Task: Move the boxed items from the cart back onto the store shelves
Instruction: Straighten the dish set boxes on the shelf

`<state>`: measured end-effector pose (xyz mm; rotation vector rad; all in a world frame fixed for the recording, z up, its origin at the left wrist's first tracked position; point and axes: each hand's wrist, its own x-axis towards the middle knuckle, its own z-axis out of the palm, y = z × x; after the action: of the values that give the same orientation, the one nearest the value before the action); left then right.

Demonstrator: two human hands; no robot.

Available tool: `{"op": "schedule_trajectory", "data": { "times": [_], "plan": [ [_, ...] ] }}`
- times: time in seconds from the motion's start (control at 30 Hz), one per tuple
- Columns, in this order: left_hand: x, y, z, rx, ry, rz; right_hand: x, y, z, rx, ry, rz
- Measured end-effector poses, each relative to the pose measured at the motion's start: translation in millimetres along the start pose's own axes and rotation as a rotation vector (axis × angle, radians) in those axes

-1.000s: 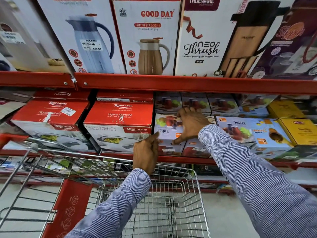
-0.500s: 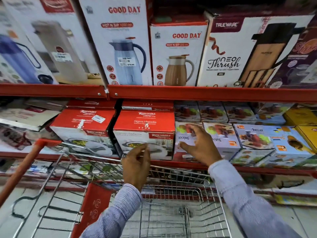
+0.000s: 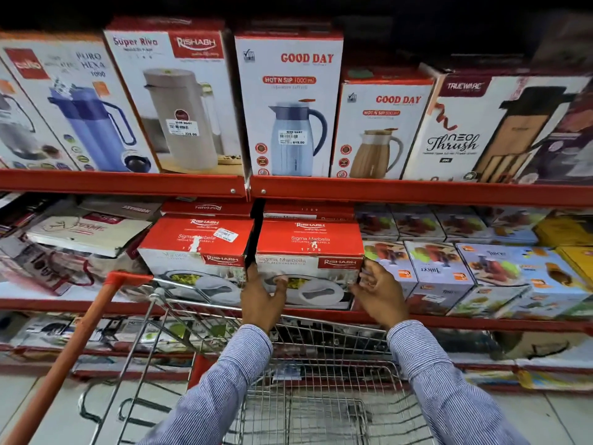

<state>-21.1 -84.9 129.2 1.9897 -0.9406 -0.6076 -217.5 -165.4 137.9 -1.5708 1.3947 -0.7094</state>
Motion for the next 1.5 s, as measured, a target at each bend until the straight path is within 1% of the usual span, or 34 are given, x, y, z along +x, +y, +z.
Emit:
{"op": "schedule_trajectory", "data": {
  "times": [0.23,0.4,0.47,0.5,0.57,0.6,0.63,0.67,0.73,0.8,0.9,1.0,1.13,1.27,1.5],
  "plan": [
    [0,-9,-5,0.008,-0.029,0.038,-8,0,5,0.065,0.038,0.054],
    [-1,-15,-6,0.039,-0.04,0.032,-14,-3,6,0.016,0.037,0.036],
    [1,-18,-11,0.051,-0.018,0.047,-17,-8,4,0.002,0.042,0.038],
    [1,-17,-15,0.044,0.016,0.064,-18,-11,3,-0.014,0.076,0.029],
    [0,-3,-28,-0.049,0.112,0.07,-19,-23,-1,-0.015,0.224,-0.029],
    [-1,8,-36,-0.099,0.165,0.082,-19,-32,-3,0.023,0.298,-0.081],
    [0,21,-45,-0.143,0.222,0.134,-18,-45,-5,0.069,0.35,-0.153],
    [1,36,-55,-0.167,0.266,0.192,-16,-61,-5,0.106,0.37,-0.22],
    [14,66,-71,-0.193,0.316,0.318,-9,-99,-5,0.144,0.35,-0.33],
    [32,94,-83,-0.191,0.341,0.388,3,-135,-2,0.177,0.311,-0.376],
    [54,129,-97,-0.152,0.325,0.414,27,-167,2,0.223,0.299,-0.345],
    [65,142,-97,-0.16,0.259,0.427,41,-176,7,0.138,0.302,-0.295],
    [81,138,-90,-0.096,0.257,0.393,46,-180,13,0.104,0.325,-0.258],
    [96,131,-83,-0.109,0.253,0.374,51,-182,19,0.064,0.344,-0.263],
    [91,135,-88,-0.15,0.23,0.407,59,-182,26,0.153,0.35,-0.212]
  ]
}}
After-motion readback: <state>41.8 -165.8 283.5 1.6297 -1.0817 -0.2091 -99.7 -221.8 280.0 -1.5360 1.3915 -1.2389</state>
